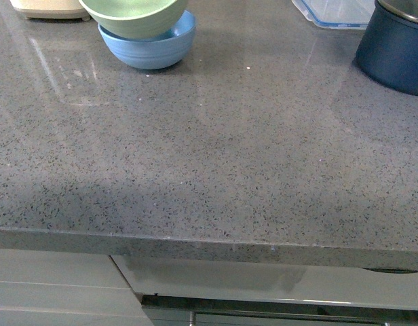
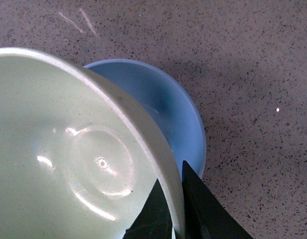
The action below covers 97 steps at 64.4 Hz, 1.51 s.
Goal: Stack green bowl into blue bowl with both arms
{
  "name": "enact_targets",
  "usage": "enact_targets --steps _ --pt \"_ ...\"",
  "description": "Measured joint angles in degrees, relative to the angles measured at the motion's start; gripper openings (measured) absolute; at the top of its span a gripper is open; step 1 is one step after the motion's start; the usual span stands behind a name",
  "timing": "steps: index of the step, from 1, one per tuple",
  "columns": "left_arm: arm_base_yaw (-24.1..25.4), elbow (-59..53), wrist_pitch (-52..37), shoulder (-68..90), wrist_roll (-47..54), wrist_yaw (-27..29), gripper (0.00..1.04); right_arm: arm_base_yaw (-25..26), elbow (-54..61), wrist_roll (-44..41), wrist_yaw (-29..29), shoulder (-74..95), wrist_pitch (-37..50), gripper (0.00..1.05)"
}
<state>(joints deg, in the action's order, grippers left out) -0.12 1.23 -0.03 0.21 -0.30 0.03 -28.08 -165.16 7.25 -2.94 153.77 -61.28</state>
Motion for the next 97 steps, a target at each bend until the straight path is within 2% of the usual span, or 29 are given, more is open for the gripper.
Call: enact_targets --steps 33,34,40,43,44,45,46,53,61,66,81,86,97 --pt "0.00 0.00 0.00 0.00 0.00 0.00 0.98 -0.83 -0.11 -0.07 -0.39 1.38 2.38 0.04" --pt "0.00 0.00 0.00 0.00 0.00 0.00 0.98 -0.76 -0.11 0.09 -0.50 1.38 2.56 0.12" --pt "0.00 0.00 0.00 0.00 0.00 0.00 0.98 -0.17 -0.11 0.74 -0.50 1.38 3.23 0.34" --pt "0.00 0.00 0.00 0.00 0.00 0.00 0.98 0.24 -0.13 1.16 -0.44 1.38 3.28 0.44" --pt "0.00 0.00 0.00 0.00 0.02 0.00 0.98 0.24 -0.13 1.16 -0.44 1.38 3.28 0.44" --pt "0.00 0.00 0.00 0.00 0.00 0.00 0.98 0.57 -0.11 1.42 -0.59 1.38 3.39 0.54" --pt "0.00 0.00 0.00 0.00 0.00 0.00 0.98 0.83 0.37 1.46 -0.61 1.25 4.13 0.58" --pt "0.00 0.00 0.00 0.00 0.00 0.00 0.98 1.92 9.62 1.86 -0.61 -3.48 10.80 0.73" --pt "0.00 0.00 0.00 0.00 0.00 0.00 0.98 4.46 28.37 2.78 0.42 -15.23 19.54 0.97" --pt "0.00 0.00 0.00 0.00 0.00 0.00 0.98 5.99 37.00 3.34 0.48 -21.46 23.06 0.94" --pt "0.00 0.00 0.00 0.00 0.00 0.00 0.98 12.13 61.94 4.09 1.99 -38.58 30.95 0.95" --pt "0.00 0.00 0.00 0.00 0.00 0.00 0.98 15.80 72.81 4.61 2.93 -45.62 33.22 0.95" --pt "0.00 0.00 0.00 0.00 0.00 0.00 0.98 22.56 88.17 5.03 3.21 -56.85 35.87 0.95"
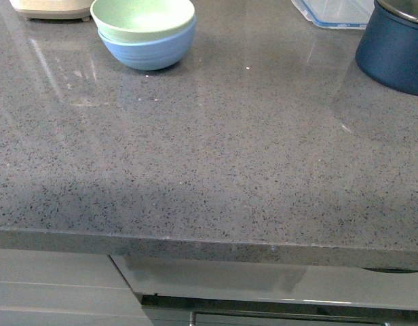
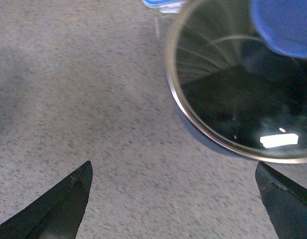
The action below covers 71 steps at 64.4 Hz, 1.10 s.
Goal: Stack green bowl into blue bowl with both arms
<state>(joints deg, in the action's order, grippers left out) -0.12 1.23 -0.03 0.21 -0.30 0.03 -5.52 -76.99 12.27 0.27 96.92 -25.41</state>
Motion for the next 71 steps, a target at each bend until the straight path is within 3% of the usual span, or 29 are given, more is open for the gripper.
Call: enact_targets --steps 9,22,47,50,58,61,65,71 --pt "0.00 0.00 0.00 0.00 0.00 0.00 0.98 4.94 9.81 0.22 -0.33 -8.70 0.39 0.95" --pt "0.00 0.00 0.00 0.00 0.00 0.00 0.98 7.41 20.52 -0.70 2.47 -19.78 -0.87 0.95" --pt "0.00 0.00 0.00 0.00 0.00 0.00 0.98 7.56 22.29 -1.64 2.84 -21.84 -0.39 0.94" --pt "0.00 0.00 0.00 0.00 0.00 -0.02 0.98 7.85 26.91 -3.91 0.15 -23.39 10.19 0.89" --pt "0.00 0.00 0.00 0.02 0.02 -0.04 0.98 5.86 44.50 -9.42 -0.28 -28.24 46.99 0.68" --pt "0.00 0.00 0.00 0.00 0.02 -0.02 0.98 5.53 49.03 -10.40 -0.44 -29.86 57.16 0.59" --pt "0.00 0.00 0.00 0.00 0.00 -0.02 0.98 5.53 52.52 -11.08 -0.31 -32.22 64.22 0.48" --pt "0.00 0.00 0.00 0.00 0.02 0.04 0.98 5.53 56.35 -11.58 -0.15 -35.39 66.79 0.32"
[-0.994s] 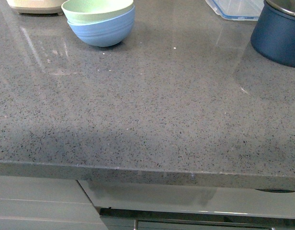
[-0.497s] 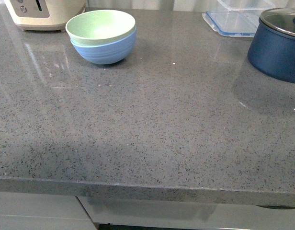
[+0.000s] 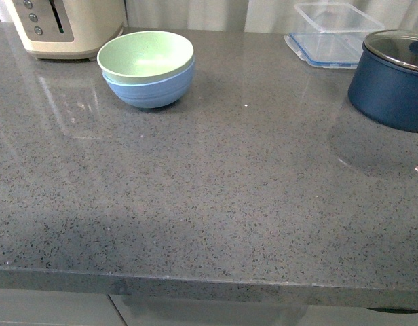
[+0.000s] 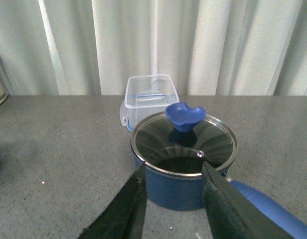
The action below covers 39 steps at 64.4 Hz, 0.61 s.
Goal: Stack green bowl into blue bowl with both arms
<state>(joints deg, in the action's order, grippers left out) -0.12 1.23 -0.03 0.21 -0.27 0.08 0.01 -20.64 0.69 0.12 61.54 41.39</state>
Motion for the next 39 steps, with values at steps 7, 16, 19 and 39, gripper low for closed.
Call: enact_targets --steps 7,16,19,39 --pt "0.00 0.00 0.00 0.00 0.00 -0.02 0.98 0.00 4.39 -0.33 0.00 -2.95 0.26 0.13" --pt "0.00 0.00 0.00 0.00 0.00 -0.02 0.98 0.00 8.79 -0.55 0.00 -7.56 0.20 0.01" --pt "0.00 0.00 0.00 0.00 0.00 -0.02 0.98 0.00 9.68 -0.52 -0.04 -8.92 -0.02 0.01" --pt "0.00 0.00 0.00 0.00 0.00 -0.02 0.98 0.00 16.00 -0.52 -0.02 -20.72 -5.79 0.01"
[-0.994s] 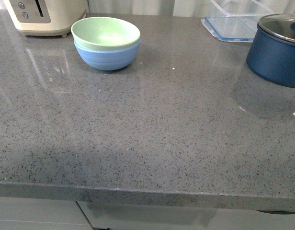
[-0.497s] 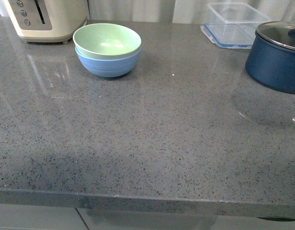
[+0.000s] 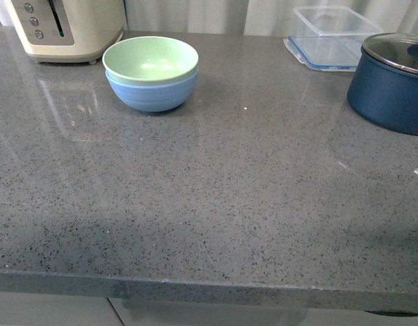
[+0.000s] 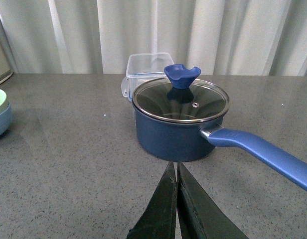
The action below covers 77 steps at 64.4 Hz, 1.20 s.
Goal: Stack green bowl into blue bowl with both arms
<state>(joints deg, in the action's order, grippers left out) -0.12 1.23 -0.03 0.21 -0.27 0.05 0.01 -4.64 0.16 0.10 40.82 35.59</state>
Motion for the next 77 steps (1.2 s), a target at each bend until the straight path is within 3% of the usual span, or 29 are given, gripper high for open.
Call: enact_targets --steps 77 --pt "0.00 0.00 0.00 0.00 0.00 0.00 0.98 0.00 4.35 -0.02 -0.09 -30.03 -24.61 0.01"
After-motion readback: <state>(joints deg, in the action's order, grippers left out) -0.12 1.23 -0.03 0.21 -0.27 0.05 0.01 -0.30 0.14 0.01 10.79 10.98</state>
